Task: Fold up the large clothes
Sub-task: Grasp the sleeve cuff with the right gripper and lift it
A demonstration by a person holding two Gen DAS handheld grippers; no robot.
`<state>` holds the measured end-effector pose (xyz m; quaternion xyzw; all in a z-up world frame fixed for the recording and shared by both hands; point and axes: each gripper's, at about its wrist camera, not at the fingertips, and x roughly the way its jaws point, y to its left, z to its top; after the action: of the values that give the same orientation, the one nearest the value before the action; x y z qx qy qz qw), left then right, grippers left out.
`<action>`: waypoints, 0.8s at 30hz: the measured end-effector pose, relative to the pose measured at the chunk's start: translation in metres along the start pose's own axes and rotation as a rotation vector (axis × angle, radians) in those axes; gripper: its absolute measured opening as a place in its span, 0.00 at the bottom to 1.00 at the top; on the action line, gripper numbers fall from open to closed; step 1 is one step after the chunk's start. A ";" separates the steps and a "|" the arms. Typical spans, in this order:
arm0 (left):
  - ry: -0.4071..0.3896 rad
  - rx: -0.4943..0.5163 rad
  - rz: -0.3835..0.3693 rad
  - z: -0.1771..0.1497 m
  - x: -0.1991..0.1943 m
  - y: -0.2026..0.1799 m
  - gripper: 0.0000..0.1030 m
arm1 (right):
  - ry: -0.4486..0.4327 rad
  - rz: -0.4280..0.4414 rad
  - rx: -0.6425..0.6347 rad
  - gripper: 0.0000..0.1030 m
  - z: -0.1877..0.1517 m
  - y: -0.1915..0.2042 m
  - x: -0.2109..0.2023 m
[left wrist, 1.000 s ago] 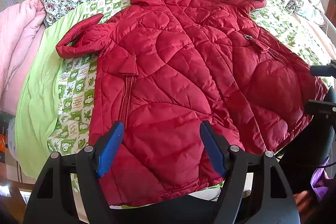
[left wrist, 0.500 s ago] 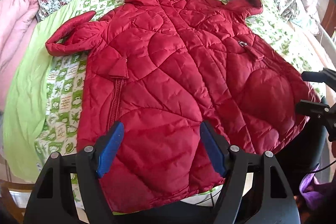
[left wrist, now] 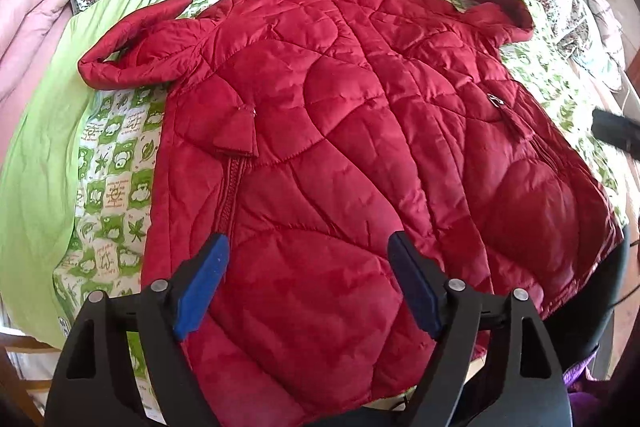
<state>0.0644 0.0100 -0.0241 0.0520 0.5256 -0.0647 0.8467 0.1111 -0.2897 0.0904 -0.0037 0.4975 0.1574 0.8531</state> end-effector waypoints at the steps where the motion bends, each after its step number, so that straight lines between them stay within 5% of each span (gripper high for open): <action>1: 0.000 -0.006 -0.003 0.004 0.003 0.002 0.79 | -0.002 -0.005 0.004 1.00 0.006 -0.005 0.002; 9: 0.010 0.005 0.049 0.039 0.026 0.007 0.80 | -0.091 -0.122 0.035 0.99 0.075 -0.065 0.008; 16: -0.008 -0.028 0.012 0.056 0.040 0.018 0.80 | -0.099 -0.241 0.067 0.98 0.131 -0.122 0.034; 20: -0.041 -0.031 0.039 0.065 0.041 0.018 0.80 | -0.092 -0.295 0.091 0.95 0.160 -0.155 0.061; 24: 0.012 0.030 0.083 0.075 0.053 0.015 0.80 | -0.055 -0.365 0.105 0.89 0.188 -0.187 0.092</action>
<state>0.1567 0.0099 -0.0385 0.0867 0.5272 -0.0371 0.8445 0.3631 -0.4120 0.0789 -0.0452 0.4724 -0.0260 0.8798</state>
